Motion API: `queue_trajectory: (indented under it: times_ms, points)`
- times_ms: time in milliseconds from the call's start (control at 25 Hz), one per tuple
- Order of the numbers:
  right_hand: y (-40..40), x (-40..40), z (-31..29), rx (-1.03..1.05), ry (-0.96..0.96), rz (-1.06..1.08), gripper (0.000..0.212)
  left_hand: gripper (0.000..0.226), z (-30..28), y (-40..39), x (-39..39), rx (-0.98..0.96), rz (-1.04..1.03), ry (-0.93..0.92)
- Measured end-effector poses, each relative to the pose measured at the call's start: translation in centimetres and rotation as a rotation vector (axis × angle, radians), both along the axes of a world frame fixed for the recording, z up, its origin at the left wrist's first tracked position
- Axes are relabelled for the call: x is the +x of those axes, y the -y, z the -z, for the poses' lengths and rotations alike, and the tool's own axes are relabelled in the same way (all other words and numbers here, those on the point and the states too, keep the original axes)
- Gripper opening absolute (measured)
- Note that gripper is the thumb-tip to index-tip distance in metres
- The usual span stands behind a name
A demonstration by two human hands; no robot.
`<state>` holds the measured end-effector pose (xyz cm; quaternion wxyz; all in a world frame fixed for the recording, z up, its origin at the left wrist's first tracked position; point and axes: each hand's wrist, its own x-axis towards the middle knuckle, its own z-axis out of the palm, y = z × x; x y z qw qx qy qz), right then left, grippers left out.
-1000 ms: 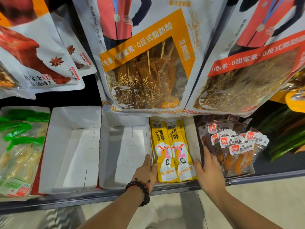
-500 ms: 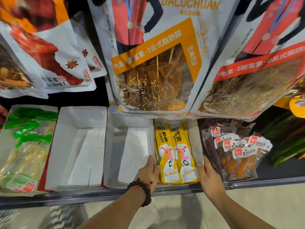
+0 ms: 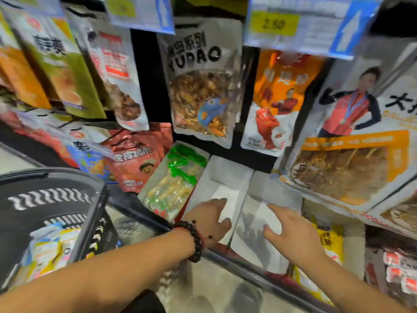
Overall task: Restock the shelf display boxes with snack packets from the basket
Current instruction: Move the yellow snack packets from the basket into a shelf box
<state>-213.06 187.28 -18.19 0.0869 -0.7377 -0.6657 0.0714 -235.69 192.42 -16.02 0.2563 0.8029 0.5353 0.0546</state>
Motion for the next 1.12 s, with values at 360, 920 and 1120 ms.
queue_trajectory:
  times_ms: [360, 920, 1120]
  points:
    - [-5.7, -25.2, -7.7, 0.092, 0.109, -0.604, 0.067, 0.062, -7.3, 3.8, -24.8, 0.16, -0.426, -0.254]
    - [-2.1, -37.7, -5.2, 0.127, 0.122, -0.855, 0.058, 0.025, 7.8, 9.6, -38.8, -0.509, -0.876, -0.278]
    - [-1.4, -35.8, -5.0, 0.075, 0.124, -0.834, 0.046, 0.04, 14.0, 9.2, -36.2, -0.589, -0.714, -0.228]
